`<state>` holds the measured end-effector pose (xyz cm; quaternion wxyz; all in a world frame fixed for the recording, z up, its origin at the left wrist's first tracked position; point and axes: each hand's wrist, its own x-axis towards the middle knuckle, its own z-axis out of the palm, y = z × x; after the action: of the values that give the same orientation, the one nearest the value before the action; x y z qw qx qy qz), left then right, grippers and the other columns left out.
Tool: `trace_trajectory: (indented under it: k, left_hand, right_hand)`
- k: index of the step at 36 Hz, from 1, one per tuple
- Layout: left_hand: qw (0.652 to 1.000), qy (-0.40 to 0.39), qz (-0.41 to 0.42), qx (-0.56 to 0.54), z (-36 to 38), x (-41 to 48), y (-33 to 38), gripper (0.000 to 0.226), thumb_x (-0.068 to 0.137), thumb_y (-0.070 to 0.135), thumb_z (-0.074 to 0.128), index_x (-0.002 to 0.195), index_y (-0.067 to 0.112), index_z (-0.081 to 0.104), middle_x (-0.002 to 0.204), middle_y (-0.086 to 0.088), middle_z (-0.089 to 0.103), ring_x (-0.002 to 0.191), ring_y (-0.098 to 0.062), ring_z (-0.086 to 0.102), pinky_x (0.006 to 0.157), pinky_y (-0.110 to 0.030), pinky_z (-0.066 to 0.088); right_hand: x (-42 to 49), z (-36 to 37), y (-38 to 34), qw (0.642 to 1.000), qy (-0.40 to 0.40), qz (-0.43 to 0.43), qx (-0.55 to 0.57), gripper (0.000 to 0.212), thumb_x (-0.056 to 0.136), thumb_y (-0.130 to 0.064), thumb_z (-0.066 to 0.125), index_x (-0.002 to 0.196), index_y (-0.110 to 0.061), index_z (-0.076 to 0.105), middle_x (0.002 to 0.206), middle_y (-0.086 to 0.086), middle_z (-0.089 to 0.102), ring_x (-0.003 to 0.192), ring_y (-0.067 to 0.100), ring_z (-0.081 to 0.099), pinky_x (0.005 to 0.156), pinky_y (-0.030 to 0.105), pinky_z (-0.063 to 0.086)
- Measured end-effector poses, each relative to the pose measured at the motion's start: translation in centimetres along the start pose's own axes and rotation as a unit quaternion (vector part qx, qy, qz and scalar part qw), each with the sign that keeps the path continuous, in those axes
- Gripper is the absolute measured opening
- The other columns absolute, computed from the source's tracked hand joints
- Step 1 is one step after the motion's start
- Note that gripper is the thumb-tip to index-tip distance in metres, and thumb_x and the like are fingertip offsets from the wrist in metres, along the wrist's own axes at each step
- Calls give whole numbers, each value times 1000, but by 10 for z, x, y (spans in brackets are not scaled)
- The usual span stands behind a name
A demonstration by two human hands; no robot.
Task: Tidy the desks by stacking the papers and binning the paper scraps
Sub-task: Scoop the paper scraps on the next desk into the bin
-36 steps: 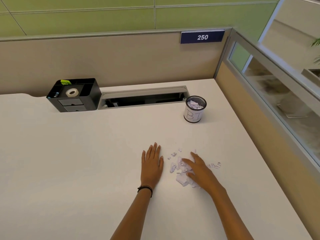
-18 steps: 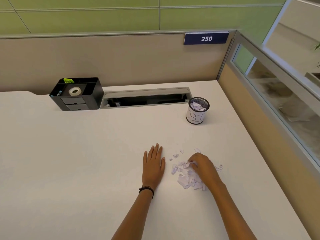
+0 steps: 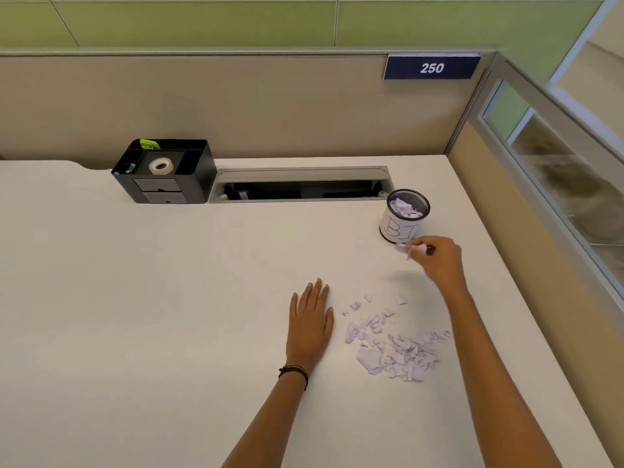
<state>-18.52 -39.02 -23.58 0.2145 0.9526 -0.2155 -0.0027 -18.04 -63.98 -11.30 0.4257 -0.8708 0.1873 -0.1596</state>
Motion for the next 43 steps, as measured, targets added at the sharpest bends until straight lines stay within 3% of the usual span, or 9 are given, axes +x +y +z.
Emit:
trace_trajectory:
  k: [3,11,16,20,24,29,34,39,43]
  left_hand:
    - [1000,0,0,8,2,0,-1,49,97,32,26,143,19,35,151,2,32,139,-16,29,114,-35,6]
    - [1000,2,2,19,5,1,-1,48,97,31,28,143,19,35,151,2,33,138,-16,32,113,-38,12]
    - [1000,4,0,21,3,0,-2,48,96,31,28,142,19,36,150,2,34,137,-16,33,112,-38,13]
    - [1000,5,-1,20,3,0,-2,48,96,31,28,142,19,37,150,2,34,138,-17,32,113,-38,12]
    - [1000,3,0,17,3,0,-2,48,97,32,26,142,19,36,151,2,33,138,-16,31,113,-38,12]
    - [1000,5,-1,15,3,0,-2,48,97,32,27,142,19,37,150,2,34,138,-16,33,113,-37,11]
    - [1000,5,-1,19,3,0,-2,48,97,32,26,142,19,37,150,2,34,138,-16,32,113,-37,11]
    - [1000,7,-2,6,3,0,-2,49,97,32,26,143,19,36,151,2,33,139,-16,30,114,-37,8]
    - [1000,6,-3,2,2,0,-2,50,96,32,24,142,19,36,151,2,32,139,-17,29,114,-36,7]
  right_hand:
    - [27,-4,-3,1000,27,-7,-12,4,79,-8,69,79,-10,73,47,-28,55,42,2,40,44,10,28]
    - [88,-10,-6,997,51,-9,-52,12,79,-7,66,87,-1,72,65,7,58,50,-8,47,47,5,32]
    - [109,-4,-10,994,24,1,-104,16,80,-5,65,93,2,71,73,9,56,56,12,45,47,4,30]
    - [114,2,-13,993,-18,17,-115,21,80,-3,65,100,2,69,97,21,66,83,26,57,71,23,40]
    - [115,0,-14,995,-22,20,-98,29,80,-6,68,109,-2,65,114,16,64,101,31,61,84,27,43]
    - [94,-8,-16,997,30,-51,-58,23,86,-3,57,108,-6,65,115,10,64,97,24,64,80,26,49]
    - [48,-7,-13,990,64,-128,4,21,91,-3,50,104,-8,66,102,-1,62,86,6,57,70,6,45]
    - [7,11,19,997,10,-80,-2,22,89,2,53,106,-6,64,107,9,64,94,20,60,81,23,43]
    - [-23,27,51,991,-91,-31,-91,31,91,-7,55,121,-6,57,128,15,53,122,29,48,102,28,32]
